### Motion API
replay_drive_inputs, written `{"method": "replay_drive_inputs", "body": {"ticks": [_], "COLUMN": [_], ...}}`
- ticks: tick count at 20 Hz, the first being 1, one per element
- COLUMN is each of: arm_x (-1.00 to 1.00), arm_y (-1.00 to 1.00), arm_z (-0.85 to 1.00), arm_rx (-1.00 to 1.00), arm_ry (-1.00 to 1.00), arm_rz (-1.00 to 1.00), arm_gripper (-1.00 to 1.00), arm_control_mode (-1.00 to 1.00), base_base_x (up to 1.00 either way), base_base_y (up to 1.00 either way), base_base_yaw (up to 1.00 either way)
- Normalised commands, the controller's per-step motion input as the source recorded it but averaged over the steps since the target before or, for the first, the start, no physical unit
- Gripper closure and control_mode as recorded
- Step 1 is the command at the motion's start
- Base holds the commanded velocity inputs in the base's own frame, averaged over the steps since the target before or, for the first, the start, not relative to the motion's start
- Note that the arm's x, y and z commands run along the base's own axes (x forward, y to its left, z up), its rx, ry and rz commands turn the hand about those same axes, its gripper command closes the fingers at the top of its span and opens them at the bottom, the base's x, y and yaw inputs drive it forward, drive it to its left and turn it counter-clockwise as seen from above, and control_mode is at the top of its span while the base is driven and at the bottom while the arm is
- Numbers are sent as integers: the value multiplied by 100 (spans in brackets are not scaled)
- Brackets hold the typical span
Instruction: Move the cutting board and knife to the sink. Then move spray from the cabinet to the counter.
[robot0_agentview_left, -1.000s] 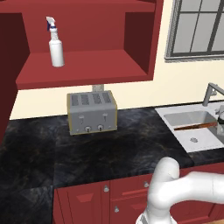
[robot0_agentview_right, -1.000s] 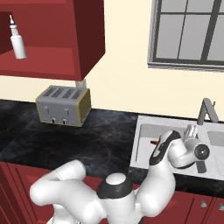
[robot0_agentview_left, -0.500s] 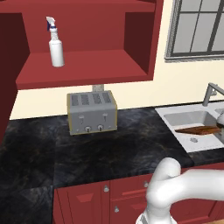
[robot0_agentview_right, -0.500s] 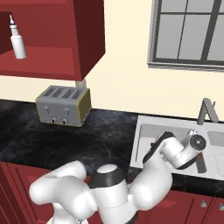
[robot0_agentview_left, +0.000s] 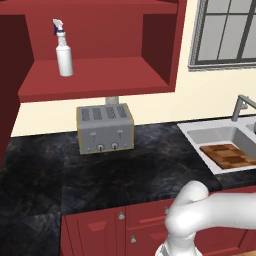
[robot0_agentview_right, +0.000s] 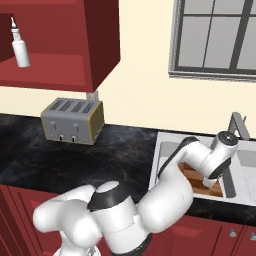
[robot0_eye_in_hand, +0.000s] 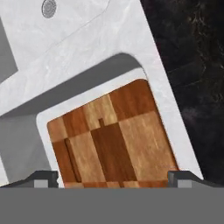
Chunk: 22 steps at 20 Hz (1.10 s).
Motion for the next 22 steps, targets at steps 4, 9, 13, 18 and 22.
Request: {"method": "replay_drive_inputs", "body": {"ticks": [4,9,13,18,22], "arm_x": [-58,-73,-81,-58,-41], "arm_y": [4,20,47,85,100], "arm_z": [53,30,47,54,42], "arm_rx": [0,0,0,0,0], "arm_ry": [12,7,6,3,0], "arm_rz": [0,1,1,0,1], "arm_gripper": [-100,-100,-100,-100,-100], "arm_control_mode": [-100,-100,-100,-100,-100], "base_base_x": [0,0,0,0,0], "base_base_y": [0,0,0,0,0], "base_base_yaw": [0,0,0,0,0]}}
